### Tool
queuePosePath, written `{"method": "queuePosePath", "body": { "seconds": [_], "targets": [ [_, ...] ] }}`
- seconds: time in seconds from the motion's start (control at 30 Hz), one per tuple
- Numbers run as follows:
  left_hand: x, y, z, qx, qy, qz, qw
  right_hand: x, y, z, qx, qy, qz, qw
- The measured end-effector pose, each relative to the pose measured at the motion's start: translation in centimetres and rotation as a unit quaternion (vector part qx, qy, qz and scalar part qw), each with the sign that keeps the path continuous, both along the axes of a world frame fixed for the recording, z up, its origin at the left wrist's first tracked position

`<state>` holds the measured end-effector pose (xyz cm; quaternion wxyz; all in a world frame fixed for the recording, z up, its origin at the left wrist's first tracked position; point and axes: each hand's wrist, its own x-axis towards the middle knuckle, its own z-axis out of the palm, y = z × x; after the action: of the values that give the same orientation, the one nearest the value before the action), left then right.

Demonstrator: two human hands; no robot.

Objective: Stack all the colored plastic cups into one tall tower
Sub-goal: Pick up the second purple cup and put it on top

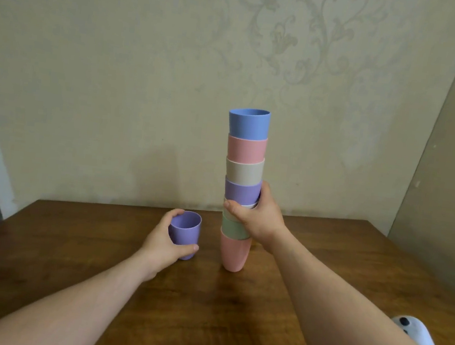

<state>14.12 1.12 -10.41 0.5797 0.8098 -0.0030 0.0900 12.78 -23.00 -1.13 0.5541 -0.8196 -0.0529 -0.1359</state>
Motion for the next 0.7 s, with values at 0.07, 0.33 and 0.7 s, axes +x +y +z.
{"method": "queuePosePath", "body": {
  "seconds": [0.07, 0.33, 0.7],
  "targets": [
    [-0.2, -0.6, 0.1, -0.056, -0.002, 0.011, 0.998, -0.1, 0.1, 0.1, 0.002, 0.001, -0.001, 1.000],
    [-0.3, -0.8, 4.1, -0.112, 0.000, 0.094, 0.989, -0.6, 0.4, 0.2, 0.008, 0.014, -0.003, 1.000],
    [-4.1, -6.0, 29.9, -0.201, -0.272, -0.008, 0.941, -0.7, 0.2, 0.3, 0.001, 0.018, -0.011, 1.000]
  ]
}}
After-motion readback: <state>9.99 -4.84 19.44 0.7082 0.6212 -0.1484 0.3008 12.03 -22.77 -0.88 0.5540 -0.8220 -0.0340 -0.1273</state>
